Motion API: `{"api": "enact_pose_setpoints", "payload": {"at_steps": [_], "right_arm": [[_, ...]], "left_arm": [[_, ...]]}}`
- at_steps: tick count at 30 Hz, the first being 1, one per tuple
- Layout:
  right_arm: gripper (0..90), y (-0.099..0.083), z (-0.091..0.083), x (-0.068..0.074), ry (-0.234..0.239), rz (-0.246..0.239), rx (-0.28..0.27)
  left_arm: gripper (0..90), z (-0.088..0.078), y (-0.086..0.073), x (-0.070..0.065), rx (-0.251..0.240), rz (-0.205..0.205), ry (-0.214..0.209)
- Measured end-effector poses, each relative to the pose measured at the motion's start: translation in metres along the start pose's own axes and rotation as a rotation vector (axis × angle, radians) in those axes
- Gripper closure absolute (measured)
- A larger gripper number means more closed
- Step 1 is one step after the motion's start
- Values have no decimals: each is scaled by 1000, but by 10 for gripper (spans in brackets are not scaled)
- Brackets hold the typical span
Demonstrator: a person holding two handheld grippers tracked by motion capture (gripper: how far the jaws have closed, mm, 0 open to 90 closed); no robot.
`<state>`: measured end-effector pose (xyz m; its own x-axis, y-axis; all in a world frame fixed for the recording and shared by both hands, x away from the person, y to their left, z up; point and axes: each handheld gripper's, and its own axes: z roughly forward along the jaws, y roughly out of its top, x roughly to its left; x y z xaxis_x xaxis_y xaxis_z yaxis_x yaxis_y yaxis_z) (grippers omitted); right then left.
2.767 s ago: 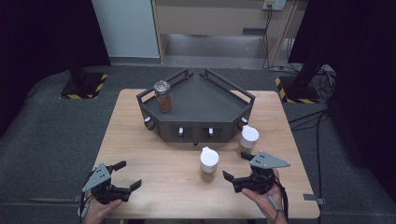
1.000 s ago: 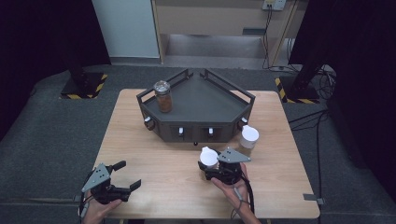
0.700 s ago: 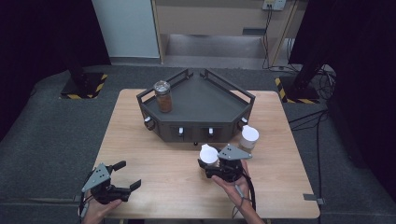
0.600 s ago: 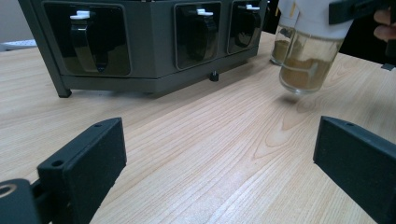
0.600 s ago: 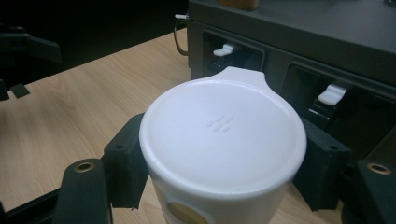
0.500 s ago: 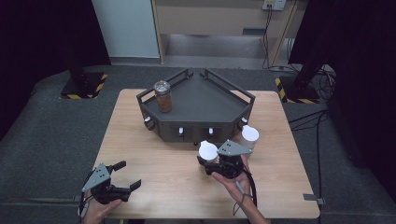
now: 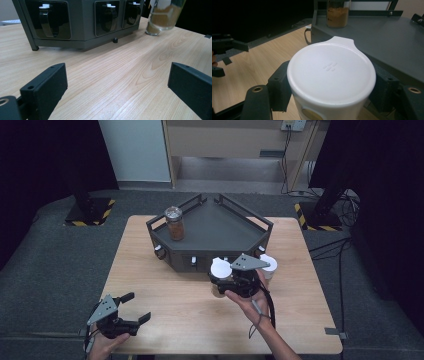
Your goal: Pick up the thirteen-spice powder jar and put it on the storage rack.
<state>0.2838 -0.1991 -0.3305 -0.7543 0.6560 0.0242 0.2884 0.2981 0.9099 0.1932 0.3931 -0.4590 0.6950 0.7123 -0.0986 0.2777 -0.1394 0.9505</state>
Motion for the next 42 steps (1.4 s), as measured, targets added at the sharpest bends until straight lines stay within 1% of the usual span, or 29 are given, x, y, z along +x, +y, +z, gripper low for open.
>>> {"api": "enact_pose_setpoints", "payload": {"at_steps": [4,7,14,18,22,28,33,38,42], "right_arm": [[305,19,1,-3,-7,-7,3],[305,35,3,-6,-13,-1,10],[306,64,9,-15,-19,5,9],[306,80,13,-20,-26,17,8],[306,93,20,-24,-40,25,-1],[306,111,37,-27,-70,31,8],[306,119,51,-32,-93,37,9],[306,130,66,-35,-120,34,22],[306,135,77,-38,-133,46,22]], "left_arm": [[14,0,0,0,0,-2,-1],[14,0,0,1,0,-2,-2],[14,0,0,1,4,-4,-1],[14,1,0,0,4,-3,0],[14,1,0,0,5,-4,-1],[14,2,2,0,16,8,-1],[14,4,4,-3,29,24,-3],[14,3,3,-2,23,14,-1],[14,3,3,-2,26,18,-1]]}}
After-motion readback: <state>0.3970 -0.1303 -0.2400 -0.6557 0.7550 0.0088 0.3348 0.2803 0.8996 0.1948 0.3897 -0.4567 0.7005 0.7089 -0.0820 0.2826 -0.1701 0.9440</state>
